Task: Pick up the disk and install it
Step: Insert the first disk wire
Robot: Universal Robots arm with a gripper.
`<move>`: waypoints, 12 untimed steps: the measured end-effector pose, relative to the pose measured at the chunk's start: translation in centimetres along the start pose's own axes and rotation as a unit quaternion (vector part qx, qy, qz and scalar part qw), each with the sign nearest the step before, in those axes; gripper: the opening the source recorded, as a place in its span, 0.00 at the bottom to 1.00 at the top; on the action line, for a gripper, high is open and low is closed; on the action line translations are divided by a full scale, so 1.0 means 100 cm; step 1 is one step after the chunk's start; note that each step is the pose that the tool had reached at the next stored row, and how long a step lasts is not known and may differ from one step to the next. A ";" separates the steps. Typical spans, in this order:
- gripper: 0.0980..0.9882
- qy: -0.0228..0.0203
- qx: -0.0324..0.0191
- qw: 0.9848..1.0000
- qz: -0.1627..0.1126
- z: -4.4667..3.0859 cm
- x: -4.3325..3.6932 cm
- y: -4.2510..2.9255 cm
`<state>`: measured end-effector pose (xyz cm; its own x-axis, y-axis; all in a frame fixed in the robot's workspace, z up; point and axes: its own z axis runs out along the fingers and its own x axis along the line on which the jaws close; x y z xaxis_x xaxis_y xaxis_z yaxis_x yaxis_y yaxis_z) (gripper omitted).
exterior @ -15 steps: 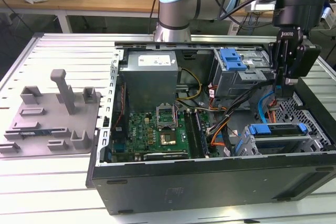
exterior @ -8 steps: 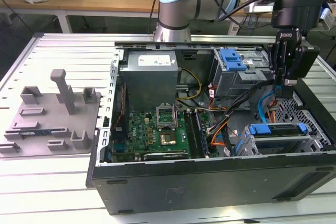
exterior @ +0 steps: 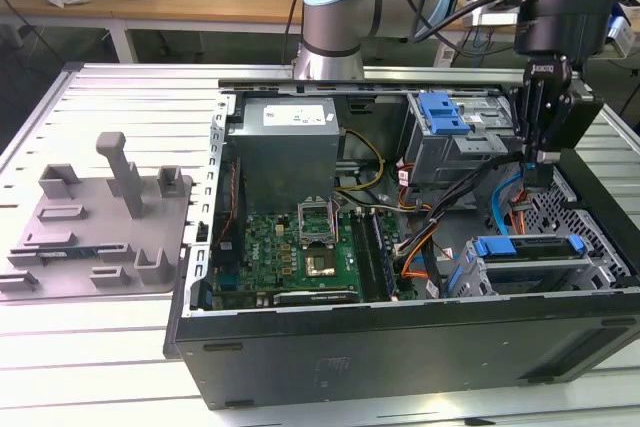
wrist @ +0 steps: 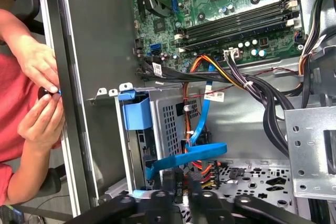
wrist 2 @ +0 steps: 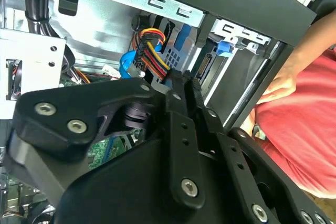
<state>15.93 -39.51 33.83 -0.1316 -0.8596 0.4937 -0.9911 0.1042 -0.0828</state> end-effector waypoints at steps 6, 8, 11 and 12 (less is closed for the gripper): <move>0.11 0.003 0.001 1.000 0.000 0.0007 -0.0003 0.0002; 0.11 0.006 0.001 1.000 0.000 0.0007 -0.0003 0.0002; 0.07 0.010 0.002 1.000 0.000 0.0007 -0.0005 0.0002; 0.07 0.012 0.002 1.000 0.000 0.0007 -0.0005 0.0002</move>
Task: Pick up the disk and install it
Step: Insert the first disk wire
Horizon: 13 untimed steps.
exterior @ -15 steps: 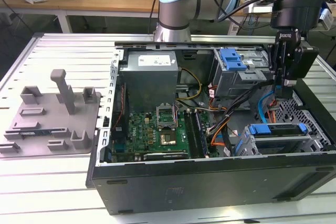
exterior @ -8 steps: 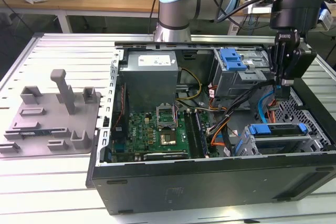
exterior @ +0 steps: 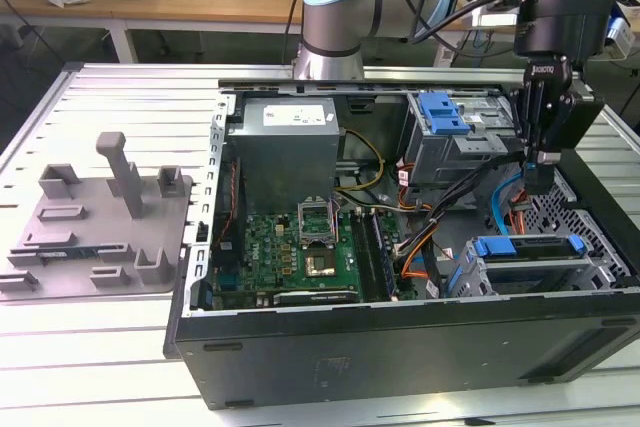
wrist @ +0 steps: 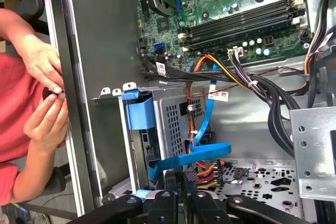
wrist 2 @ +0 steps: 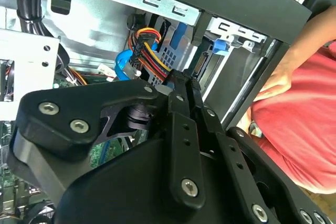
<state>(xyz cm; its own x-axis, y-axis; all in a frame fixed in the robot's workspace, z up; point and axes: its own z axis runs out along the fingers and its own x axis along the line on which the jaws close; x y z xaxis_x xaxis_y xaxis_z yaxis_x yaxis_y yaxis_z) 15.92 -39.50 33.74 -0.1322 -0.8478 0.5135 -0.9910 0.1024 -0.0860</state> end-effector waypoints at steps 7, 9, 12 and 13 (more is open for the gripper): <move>0.07 0.003 0.000 1.000 0.000 -0.0002 -0.0005 0.0000; 0.07 -0.009 -0.001 1.000 0.000 0.0015 0.0024 -0.0006; 0.07 -0.030 -0.004 1.000 0.001 0.0042 0.0093 -0.0018; 0.07 -0.043 -0.006 0.999 0.001 0.0034 0.0132 -0.0025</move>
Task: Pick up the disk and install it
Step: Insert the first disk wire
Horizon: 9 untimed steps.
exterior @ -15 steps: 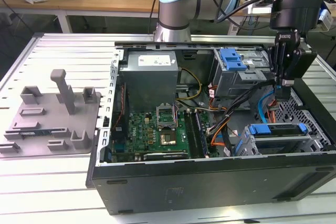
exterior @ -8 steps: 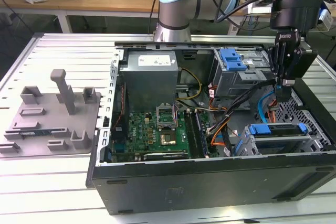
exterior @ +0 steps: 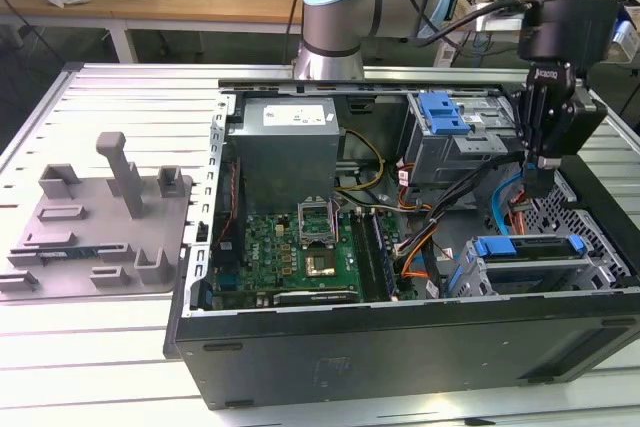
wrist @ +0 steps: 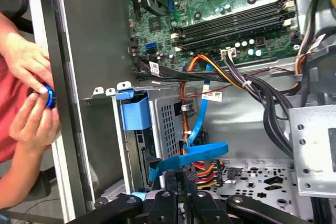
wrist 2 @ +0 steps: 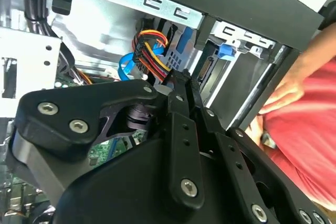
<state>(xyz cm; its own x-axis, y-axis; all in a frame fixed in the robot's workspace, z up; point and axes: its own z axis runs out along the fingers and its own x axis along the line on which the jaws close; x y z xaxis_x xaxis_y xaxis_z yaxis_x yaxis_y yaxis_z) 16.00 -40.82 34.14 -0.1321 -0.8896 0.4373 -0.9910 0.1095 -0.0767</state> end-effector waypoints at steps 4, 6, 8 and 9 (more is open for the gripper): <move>0.07 -0.023 -0.004 1.000 0.000 -0.0002 0.0131 -0.0018; 0.07 -0.030 -0.005 1.000 0.000 0.0021 0.0188 -0.0025; 0.07 -0.039 -0.006 0.999 0.000 0.0050 0.0260 -0.0034; 0.07 -0.044 -0.007 0.999 0.001 0.0061 0.0297 -0.0039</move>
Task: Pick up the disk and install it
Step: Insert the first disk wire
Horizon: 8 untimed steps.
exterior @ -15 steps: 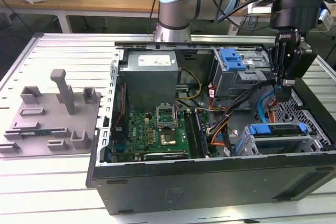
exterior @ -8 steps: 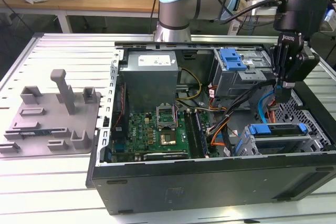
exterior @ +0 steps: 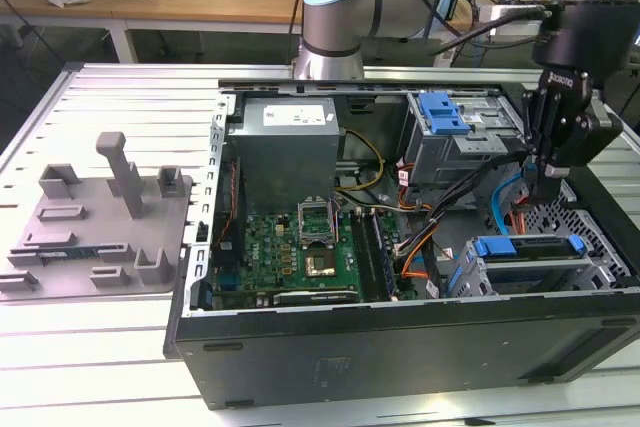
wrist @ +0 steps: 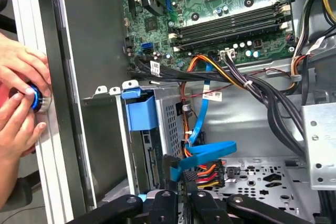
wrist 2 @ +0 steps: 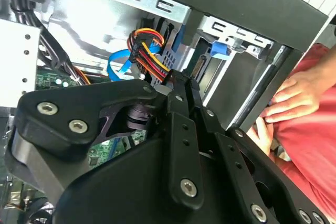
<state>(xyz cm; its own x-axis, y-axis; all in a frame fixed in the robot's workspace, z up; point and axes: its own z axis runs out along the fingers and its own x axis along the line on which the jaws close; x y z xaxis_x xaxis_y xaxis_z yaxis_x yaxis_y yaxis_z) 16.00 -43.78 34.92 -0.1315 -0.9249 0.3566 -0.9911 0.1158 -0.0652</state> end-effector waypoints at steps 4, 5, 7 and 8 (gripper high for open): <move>0.07 -0.022 -0.003 1.000 0.000 0.0031 0.0132 -0.0017; 0.07 -0.029 -0.004 1.000 0.001 0.0041 0.0163 -0.0021; 0.07 -0.043 -0.006 0.999 0.001 0.0060 0.0218 -0.0028; 0.07 -0.048 -0.006 0.999 0.001 0.0067 0.0239 -0.0031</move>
<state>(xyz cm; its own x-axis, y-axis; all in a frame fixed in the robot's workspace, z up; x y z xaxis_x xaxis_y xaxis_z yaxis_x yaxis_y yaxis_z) 16.00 -46.27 35.18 -0.1315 -0.9549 0.2661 -0.9911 0.1215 -0.0538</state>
